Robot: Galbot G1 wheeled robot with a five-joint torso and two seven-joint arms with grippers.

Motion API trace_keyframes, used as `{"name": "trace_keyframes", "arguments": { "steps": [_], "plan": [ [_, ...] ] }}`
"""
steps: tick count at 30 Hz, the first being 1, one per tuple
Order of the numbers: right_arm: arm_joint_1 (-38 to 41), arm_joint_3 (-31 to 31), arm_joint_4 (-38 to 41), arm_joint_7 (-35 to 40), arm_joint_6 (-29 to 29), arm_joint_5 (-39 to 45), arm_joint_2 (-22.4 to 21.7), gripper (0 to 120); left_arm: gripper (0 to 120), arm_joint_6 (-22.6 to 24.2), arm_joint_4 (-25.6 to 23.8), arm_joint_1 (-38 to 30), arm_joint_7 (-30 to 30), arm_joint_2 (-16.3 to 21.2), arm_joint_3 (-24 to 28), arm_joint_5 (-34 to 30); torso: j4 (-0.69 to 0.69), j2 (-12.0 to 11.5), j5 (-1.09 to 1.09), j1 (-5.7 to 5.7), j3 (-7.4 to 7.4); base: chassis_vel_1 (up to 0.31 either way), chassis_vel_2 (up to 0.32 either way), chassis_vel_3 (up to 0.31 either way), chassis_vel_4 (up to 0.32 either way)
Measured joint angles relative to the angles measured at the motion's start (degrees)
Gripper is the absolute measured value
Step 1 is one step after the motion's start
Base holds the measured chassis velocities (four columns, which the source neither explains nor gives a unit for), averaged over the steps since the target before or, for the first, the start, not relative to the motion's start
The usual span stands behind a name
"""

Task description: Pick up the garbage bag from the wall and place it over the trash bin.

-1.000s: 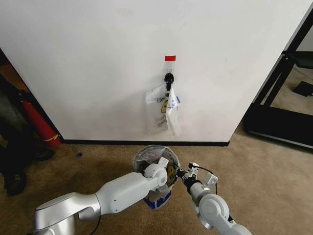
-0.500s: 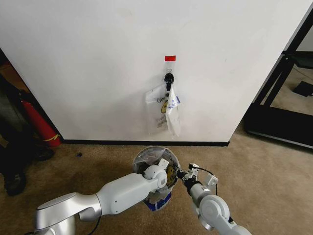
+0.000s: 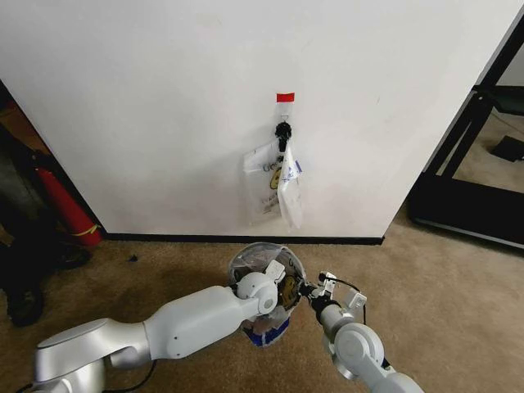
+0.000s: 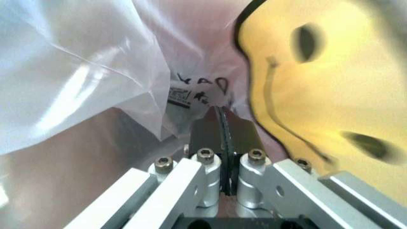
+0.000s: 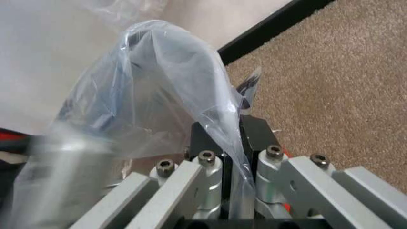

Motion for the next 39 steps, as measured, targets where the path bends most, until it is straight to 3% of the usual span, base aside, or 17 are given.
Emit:
{"name": "trace_keyframes", "arguments": {
  "steps": [1, 4, 6, 7, 11, 13, 15, 20, 21, 23, 30, 32, 37, 39],
  "plan": [
    [0.00, 0.00, 0.00, 0.00, 0.00, 0.00, 0.00, 1, 0, 0.00, 0.00, 0.00, 0.00, 0.00, 0.00, 0.00, 0.00, 0.00, 0.00, 0.00, 0.00, 0.000, 0.000, 0.000, 0.000],
    [0.18, -0.05, -0.01, 0.57, -0.20, 0.06, 0.63, 1, 0, 0.00, -6.76, -0.34, -1.44, 3.35, -1.51, -2.32, 0.00, 0.00, 0.00, 0.00, 0.00, 0.000, 0.000, 0.000, 0.000],
    [0.33, 0.05, -0.61, 1.00, -0.44, -0.08, 1.46, 1, 0, 0.00, -14.50, -0.47, -1.66, 7.59, -5.26, -3.19, 0.01, 0.00, 0.01, 0.00, 0.00, 0.000, 0.000, 0.000, 0.000],
    [0.33, 0.05, -0.61, 1.00, -0.44, -0.08, 1.46, 1, 0, 0.00, -14.50, -0.47, -1.66, 7.59, -5.26, -3.19, 0.01, 0.00, 0.01, 0.00, 0.00, 0.000, 0.000, 0.000, 0.000],
    [0.58, 0.08, -1.30, 1.43, -0.71, -0.16, 1.92, 1, 0, 0.00, -22.09, -0.56, -1.53, 12.58, -12.61, -5.46, 0.00, 0.00, 0.00, 0.00, -0.01, 0.000, 0.000, 0.000, 0.000],
    [0.95, -0.05, -1.78, 1.60, -1.06, -0.19, 2.01, 1, 0, -0.01, -24.80, 0.77, -1.33, 15.08, -16.89, -6.44, 0.00, 0.01, -0.01, -0.01, -0.01, 0.000, 0.000, 0.000, 0.000],
    [1.04, -0.04, -1.84, 1.63, -1.22, -0.19, 2.04, 1, 0, -0.01, -25.34, 1.39, -1.18, 15.49, -18.02, -6.51, 0.00, 0.01, -0.01, -0.01, -0.01, 0.000, 0.000, 0.000, 0.000],
    [1.19, 0.06, -1.73, 1.65, -2.59, 0.11, 1.71, 2, 0, -0.01, -28.70, 7.61, 0.24, 17.30, -27.57, -6.48, 0.00, 0.01, -0.02, -0.01, -0.01, 0.000, 0.000, 0.000, 0.000],
    [1.01, 0.03, -1.10, 2.10, -3.19, 0.62, 1.46, 8, 0, -0.05, -30.07, 10.19, 1.46, 18.13, -30.69, -5.55, 0.00, 0.00, -0.01, -0.01, 0.00, 0.000, 0.000, 0.000, 0.000],
    [0.86, 0.01, -0.59, 2.36, -3.67, 1.03, 1.37, 12, 3, -0.27, -30.60, 11.40, 2.09, 18.54, -32.05, -4.71, 0.00, 0.00, 0.00, -0.01, 0.00, 0.000, 0.000, 0.000, 0.000],
    [-0.06, 0.06, 5.60, 3.35, -4.63, -1.00, -0.62, 41, 32, -5.79, -34.02, 22.88, 10.14, 21.98, -44.03, 4.69, 0.02, 0.00, -0.01, 0.00, 0.00, 0.000, 0.000, 0.000, 0.000],
    [-0.14, 0.14, 5.77, 3.33, -4.61, -1.23, -0.77, 43, 32, -6.12, -34.06, 23.35, 10.45, 22.08, -44.39, 5.33, 0.02, 0.00, -0.01, 0.00, 0.00, 0.000, 0.000, 0.000, 0.000],
    [-3.63, 2.73, 9.78, 2.68, -4.00, -3.79, -2.20, 67, 58, -10.52, -35.65, 30.34, 13.78, 21.88, -49.07, 13.33, -0.01, 0.00, 0.01, 0.00, 0.00, 0.000, 0.000, 0.000, 0.000],
    [-4.49, 3.00, 10.71, 2.03, -3.74, -4.77, -2.57, 73, 61, -11.81, -36.17, 32.21, 14.24, 21.73, -49.88, 15.23, 0.00, 0.00, 0.02, 0.00, 0.00, 0.000, 0.000, 0.000, 0.000]
  ]
}}
